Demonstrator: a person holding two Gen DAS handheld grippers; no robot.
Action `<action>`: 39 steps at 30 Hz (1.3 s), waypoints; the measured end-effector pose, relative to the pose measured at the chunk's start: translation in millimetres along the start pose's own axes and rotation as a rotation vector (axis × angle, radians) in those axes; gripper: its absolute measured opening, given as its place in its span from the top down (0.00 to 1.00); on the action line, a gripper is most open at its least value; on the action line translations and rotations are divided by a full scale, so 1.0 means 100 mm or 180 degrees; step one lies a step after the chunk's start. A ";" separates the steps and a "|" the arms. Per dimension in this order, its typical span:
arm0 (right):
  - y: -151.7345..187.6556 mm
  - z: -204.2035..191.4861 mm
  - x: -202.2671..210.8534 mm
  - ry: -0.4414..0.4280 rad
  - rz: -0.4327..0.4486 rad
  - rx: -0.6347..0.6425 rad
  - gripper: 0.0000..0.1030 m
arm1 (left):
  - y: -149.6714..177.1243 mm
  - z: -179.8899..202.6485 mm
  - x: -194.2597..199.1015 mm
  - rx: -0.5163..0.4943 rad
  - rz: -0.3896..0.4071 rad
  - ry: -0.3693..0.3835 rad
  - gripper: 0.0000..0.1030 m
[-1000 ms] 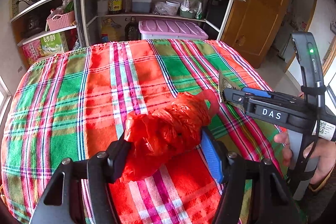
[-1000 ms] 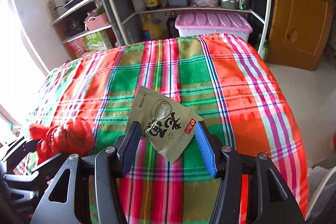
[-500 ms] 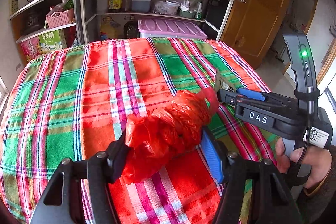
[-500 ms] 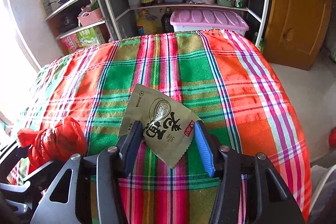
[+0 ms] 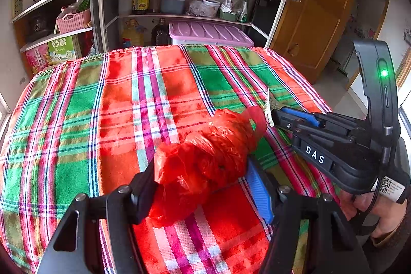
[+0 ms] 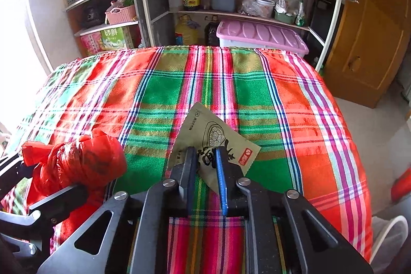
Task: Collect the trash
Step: 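Grasp the red plastic bag with the left tool while the right tool grasps the beige packet, then carry the red bag and beige packet in both tools over the bin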
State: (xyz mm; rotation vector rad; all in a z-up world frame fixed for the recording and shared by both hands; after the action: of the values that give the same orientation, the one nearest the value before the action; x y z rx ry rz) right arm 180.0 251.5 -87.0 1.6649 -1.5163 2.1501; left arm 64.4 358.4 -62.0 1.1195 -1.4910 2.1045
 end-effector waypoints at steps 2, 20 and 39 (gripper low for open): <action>0.02 0.00 0.03 -0.0018 0.0013 -0.0021 0.88 | 0.00 0.01 0.01 -0.0011 -0.0003 -0.0008 0.35; 0.21 0.20 0.76 -0.0108 0.0311 -0.0253 0.92 | 0.03 0.36 0.30 -0.0157 0.0120 0.0086 0.36; 0.71 0.92 1.73 0.0272 0.0610 -0.0663 0.92 | 0.06 1.39 0.60 -0.0631 0.0303 0.0399 0.36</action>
State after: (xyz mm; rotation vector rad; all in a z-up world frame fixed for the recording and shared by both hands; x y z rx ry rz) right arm 134.3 64.6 -8.2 1.3971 -1.8680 2.0313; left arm 78.7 220.0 -0.6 0.8456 -1.6785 1.9937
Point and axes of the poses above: each gripper's, at about its wrist camera, not at the fingertips, and x roughly against the way its jaws point, z to its right, y to its underside, the point moved 3 cm from there along -x, roughly the way its jaws point, and after that the axes turned 2 degrees about -y, right-handed, at the moved point
